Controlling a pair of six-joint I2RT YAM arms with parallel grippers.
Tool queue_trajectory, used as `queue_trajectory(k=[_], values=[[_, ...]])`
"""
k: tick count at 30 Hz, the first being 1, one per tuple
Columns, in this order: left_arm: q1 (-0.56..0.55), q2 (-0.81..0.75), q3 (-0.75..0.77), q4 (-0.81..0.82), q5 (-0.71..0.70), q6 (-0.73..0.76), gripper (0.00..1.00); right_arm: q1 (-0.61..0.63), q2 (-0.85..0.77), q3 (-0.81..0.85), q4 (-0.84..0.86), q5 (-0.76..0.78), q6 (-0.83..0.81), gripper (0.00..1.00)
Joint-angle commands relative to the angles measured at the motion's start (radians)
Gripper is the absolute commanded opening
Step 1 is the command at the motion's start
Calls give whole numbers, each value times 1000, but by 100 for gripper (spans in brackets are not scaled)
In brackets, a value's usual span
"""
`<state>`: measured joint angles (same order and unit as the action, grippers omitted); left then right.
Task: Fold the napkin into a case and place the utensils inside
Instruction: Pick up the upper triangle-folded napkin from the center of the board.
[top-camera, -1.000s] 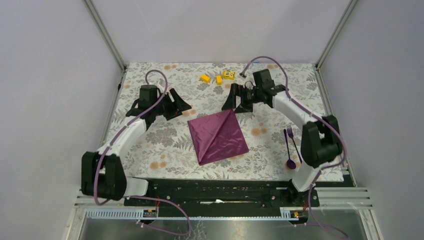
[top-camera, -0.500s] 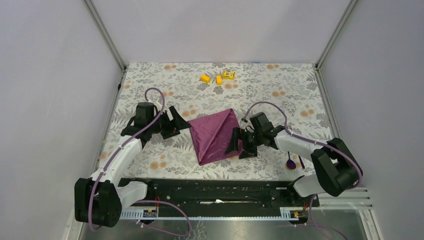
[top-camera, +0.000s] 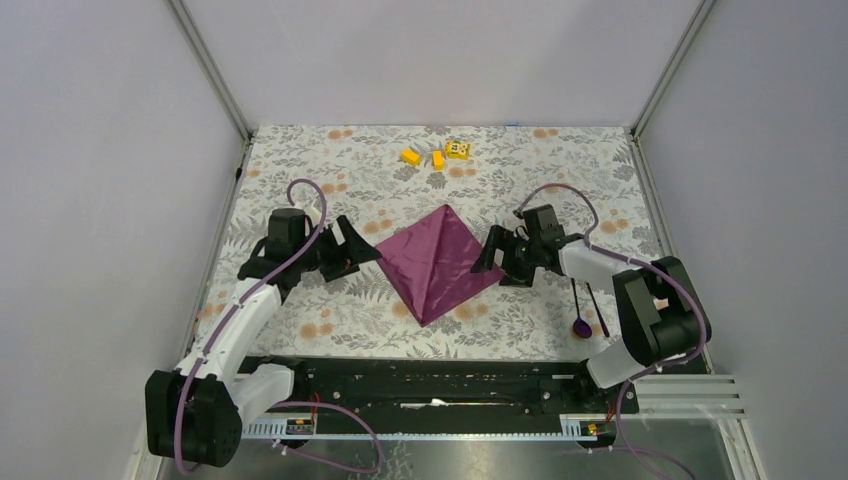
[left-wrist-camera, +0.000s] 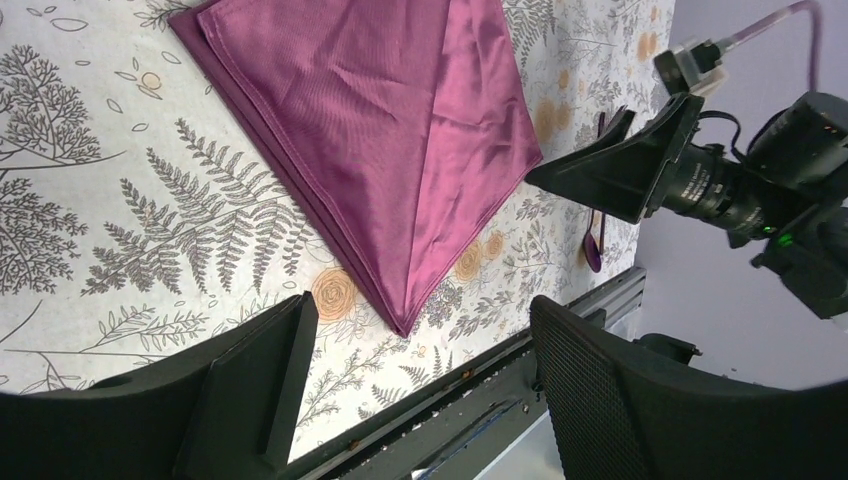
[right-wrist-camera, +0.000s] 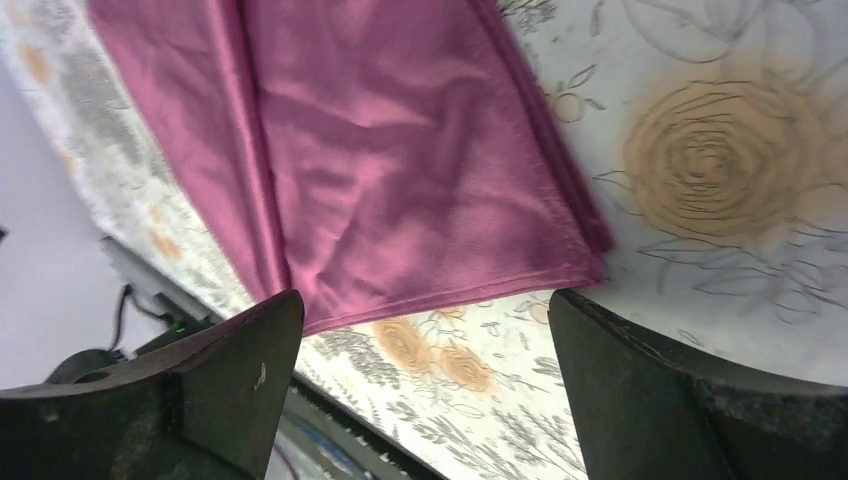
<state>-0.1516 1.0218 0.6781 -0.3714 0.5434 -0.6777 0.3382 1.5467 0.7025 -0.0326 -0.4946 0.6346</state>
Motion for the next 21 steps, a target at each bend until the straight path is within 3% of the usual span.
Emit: queue_trajectory(k=[1, 4, 8, 10, 12, 17, 21], values=[[3, -30, 30, -25, -26, 17, 84, 63, -75, 125, -319, 290, -187, 99], [3, -52, 46, -51, -100, 24, 86, 252, -133, 263, -496, 509, -262, 100], [5, -80, 51, -59, -214, -1, 89, 482, -30, 457, -620, 592, -268, 96], [6, -98, 51, -67, -264, -14, 90, 582, 59, 547, -660, 614, -262, 89], [9, -118, 57, -96, -335, -24, 90, 668, 155, 628, -698, 618, -258, 75], [22, -191, 54, -155, -458, -28, 93, 763, 307, 772, -718, 599, -261, 45], [27, -217, 47, -172, -465, -22, 94, 782, 387, 826, -723, 584, -282, 34]])
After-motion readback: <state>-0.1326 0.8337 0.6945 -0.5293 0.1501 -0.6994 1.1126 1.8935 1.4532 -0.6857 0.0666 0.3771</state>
